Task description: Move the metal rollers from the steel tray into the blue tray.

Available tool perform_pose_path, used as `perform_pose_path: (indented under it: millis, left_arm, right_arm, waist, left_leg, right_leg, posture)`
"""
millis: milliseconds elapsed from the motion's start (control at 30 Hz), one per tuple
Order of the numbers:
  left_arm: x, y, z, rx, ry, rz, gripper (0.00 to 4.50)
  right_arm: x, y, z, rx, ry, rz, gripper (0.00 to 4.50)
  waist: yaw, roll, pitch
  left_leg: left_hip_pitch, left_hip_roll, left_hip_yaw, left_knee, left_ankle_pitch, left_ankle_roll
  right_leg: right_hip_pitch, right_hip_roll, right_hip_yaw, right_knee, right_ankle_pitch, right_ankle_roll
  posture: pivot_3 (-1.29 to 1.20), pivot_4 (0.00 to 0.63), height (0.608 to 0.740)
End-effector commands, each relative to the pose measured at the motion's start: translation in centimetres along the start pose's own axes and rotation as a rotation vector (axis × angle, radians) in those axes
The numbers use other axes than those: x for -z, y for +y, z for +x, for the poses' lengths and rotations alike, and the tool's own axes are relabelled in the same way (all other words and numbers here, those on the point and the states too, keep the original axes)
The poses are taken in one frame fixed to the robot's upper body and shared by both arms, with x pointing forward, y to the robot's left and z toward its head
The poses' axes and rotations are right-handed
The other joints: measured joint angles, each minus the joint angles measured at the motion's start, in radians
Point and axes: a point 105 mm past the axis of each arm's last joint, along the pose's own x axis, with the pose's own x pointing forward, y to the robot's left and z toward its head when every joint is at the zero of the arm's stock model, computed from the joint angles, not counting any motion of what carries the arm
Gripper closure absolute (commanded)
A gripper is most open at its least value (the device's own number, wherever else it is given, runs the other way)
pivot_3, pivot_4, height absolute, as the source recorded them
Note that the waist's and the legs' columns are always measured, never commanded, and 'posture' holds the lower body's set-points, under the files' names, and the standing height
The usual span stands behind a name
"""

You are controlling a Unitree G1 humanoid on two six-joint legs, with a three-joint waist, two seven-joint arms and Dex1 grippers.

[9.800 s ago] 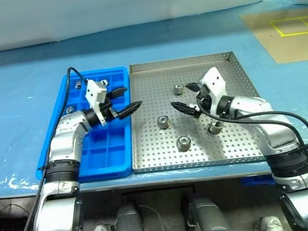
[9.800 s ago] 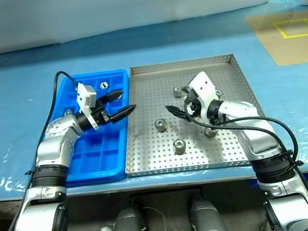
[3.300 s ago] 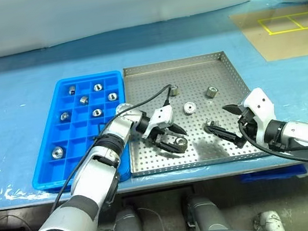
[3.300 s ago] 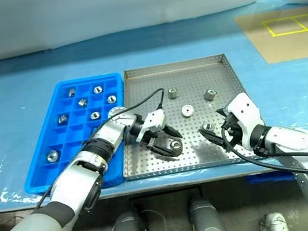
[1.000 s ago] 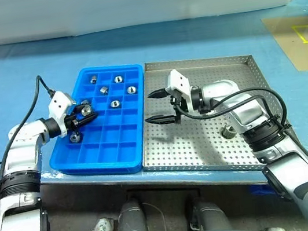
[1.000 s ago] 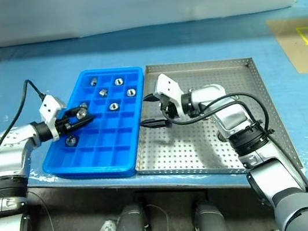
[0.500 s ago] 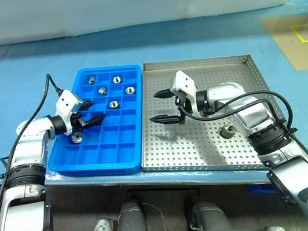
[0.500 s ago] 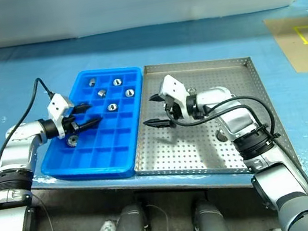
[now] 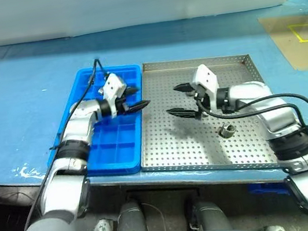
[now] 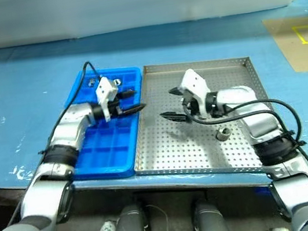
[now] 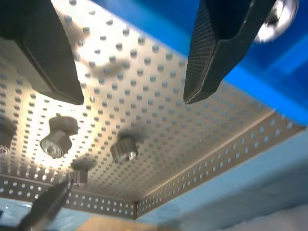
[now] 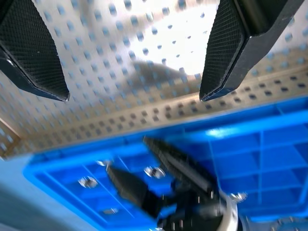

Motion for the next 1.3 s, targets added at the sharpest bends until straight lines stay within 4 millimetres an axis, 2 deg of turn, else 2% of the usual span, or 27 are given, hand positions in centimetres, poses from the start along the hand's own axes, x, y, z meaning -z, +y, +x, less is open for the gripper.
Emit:
perform_pose_path:
  millis: [33, 167, 400, 567, 667, 933, 1300]
  left_arm:
    - [-0.5, -0.9, 2.1, 0.068, -0.002, 0.046, 1.02]
    - [-1.0, -2.5, 4.6, 0.146, -0.005, 0.055, 1.02]
    - [-1.0, -5.6, 8.1, 0.249, 0.001, 0.064, 1.02]
    - [-1.2, -9.2, 10.9, 0.352, 0.003, 0.05, 1.02]
    - [-0.9, -10.1, 11.3, 0.391, 0.017, 0.043, 1.02]
    - [1.3, -12.2, 11.8, 0.444, 0.103, 0.06, 1.02]
    - [3.6, -13.1, 13.3, 0.297, 0.157, -0.052, 1.02]
  right_arm:
    - [-1.0, -1.0, -3.2, 0.126, -0.027, -0.01, 0.04]
    - [0.4, -0.4, -5.9, 0.24, 0.01, 0.032, 0.04]
    - [0.9, 1.0, -7.7, 0.343, 0.016, 0.085, 0.04]
    - [1.3, 1.5, -9.0, 0.402, 0.041, 0.105, 0.04]
    - [1.3, 1.7, -9.4, 0.417, 0.047, 0.109, 0.04]
    - [1.6, 2.1, -9.7, 0.436, 0.063, 0.118, 0.04]
    - [1.9, 2.5, -9.7, 0.446, 0.074, 0.123, 0.04]
  waist:
    - [-0.011, 0.0, 0.0]
    - [-0.039, 0.0, 0.0]
    - [-0.1, 0.0, 0.0]
    - [-0.116, 0.0, 0.0]
    - [-0.122, 0.0, 0.0]
    - [-0.144, 0.002, -0.001]
    - [-0.17, 0.002, -0.001]
  left_leg:
    - [0.0, -0.001, 0.0, 0.0, -0.001, 0.001]
    - [0.0, -0.001, 0.001, 0.0, -0.001, 0.006]
    - [0.002, -0.001, 0.001, 0.001, -0.003, 0.009]
    - [0.003, -0.001, 0.001, 0.004, -0.005, 0.008]
    - [0.003, -0.001, 0.001, 0.005, -0.006, 0.01]
    - [0.003, -0.001, 0.001, 0.004, -0.006, 0.015]
    - [0.003, -0.001, 0.001, 0.006, -0.009, 0.021]
  right_leg:
    - [0.0, 0.0, 0.001, 0.0, 0.001, 0.001]
    - [0.0, 0.001, 0.001, -0.001, 0.001, 0.002]
    - [0.003, 0.001, 0.002, -0.005, -0.001, -0.002]
    - [0.006, 0.0, 0.002, -0.006, 0.0, 0.0]
    - [0.007, 0.0, 0.003, -0.007, 0.0, 0.0]
    - [0.008, 0.0, 0.003, -0.011, 0.0, 0.0]
    - [0.013, -0.002, 0.003, -0.017, 0.001, 0.002]
  posture:
    - [-0.33, 0.15, 0.74]
    - [-0.42, 0.15, 0.74]
    - [-0.53, 0.15, 0.74]
    - [-0.58, 0.15, 0.74]
    - [-0.6, 0.15, 0.74]
    - [-0.64, 0.15, 0.74]
    - [-0.66, 0.15, 0.74]
